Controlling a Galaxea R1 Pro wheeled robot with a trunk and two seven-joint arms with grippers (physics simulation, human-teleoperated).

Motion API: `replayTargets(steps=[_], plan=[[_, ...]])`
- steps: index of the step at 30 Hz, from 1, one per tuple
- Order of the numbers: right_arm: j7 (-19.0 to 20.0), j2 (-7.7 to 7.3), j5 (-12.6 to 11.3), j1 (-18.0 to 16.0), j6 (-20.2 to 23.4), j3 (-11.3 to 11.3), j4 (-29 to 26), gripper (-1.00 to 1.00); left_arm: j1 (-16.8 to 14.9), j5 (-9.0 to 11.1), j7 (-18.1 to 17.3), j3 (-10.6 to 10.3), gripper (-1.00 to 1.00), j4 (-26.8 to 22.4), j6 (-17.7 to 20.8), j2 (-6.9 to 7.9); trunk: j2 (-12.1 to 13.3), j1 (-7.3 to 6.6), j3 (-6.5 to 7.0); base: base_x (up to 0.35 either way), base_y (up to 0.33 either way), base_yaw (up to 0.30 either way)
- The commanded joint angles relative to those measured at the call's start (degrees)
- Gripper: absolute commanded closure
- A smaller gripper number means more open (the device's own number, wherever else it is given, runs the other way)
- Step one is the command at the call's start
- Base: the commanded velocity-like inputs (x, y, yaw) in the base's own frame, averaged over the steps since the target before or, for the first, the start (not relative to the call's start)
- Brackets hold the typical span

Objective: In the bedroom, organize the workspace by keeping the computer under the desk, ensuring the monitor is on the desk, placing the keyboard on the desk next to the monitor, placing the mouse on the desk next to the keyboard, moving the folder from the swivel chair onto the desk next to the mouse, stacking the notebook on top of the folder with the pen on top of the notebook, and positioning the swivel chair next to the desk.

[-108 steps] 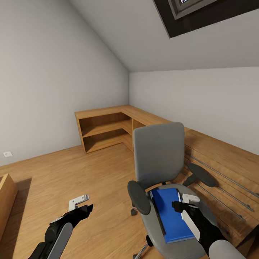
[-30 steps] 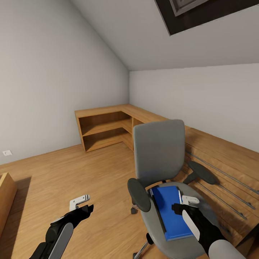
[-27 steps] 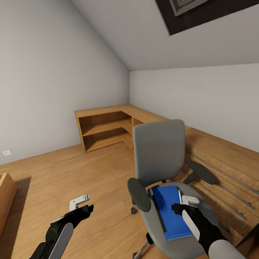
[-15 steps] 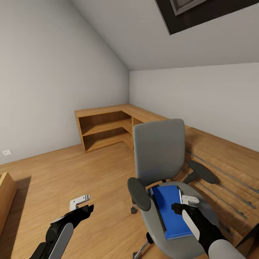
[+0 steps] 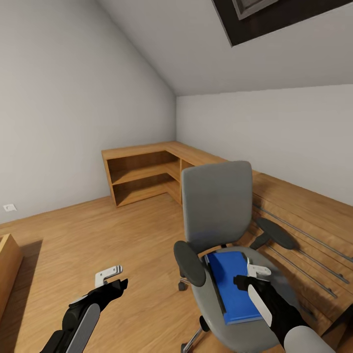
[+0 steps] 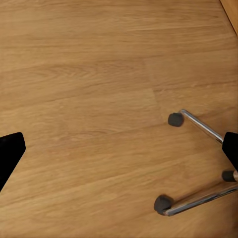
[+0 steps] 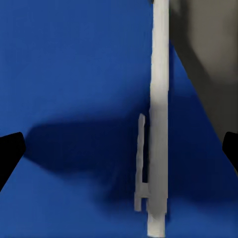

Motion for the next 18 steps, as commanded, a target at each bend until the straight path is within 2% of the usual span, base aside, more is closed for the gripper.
replayTargets(steps=[1,9,10,18], plan=[[-0.45,-0.09,-0.97,0.01,0.16,0.42,0.91,-1.0,-0.05,0.61,0.59,-0.13,-1.0,-0.06,0.07,0.05,-0.02,0.0,-0.07,0.0,0.0,0.0],[-0.51,-0.09,-0.97,0.01,0.16,0.42,0.88,-1.0,-0.05,0.66,0.59,-0.13,-1.0,-0.01,0.07,0.05,-0.02,0.0,-0.07,0.0,0.0,0.0],[-0.51,-0.09,-0.97,0.01,0.16,0.42,0.88,1.0,-0.05,0.66,0.59,-0.13,-1.0,-0.01,0.07,0.05,-0.02,0.0,-0.07,0.0,0.0,0.0],[-0.54,-0.09,-0.97,0.01,0.16,0.42,0.88,1.0,-0.05,0.66,0.59,-0.13,-1.0,-0.01,0.07,0.05,-0.02,0.0,-0.07,0.0,0.0,0.0]])
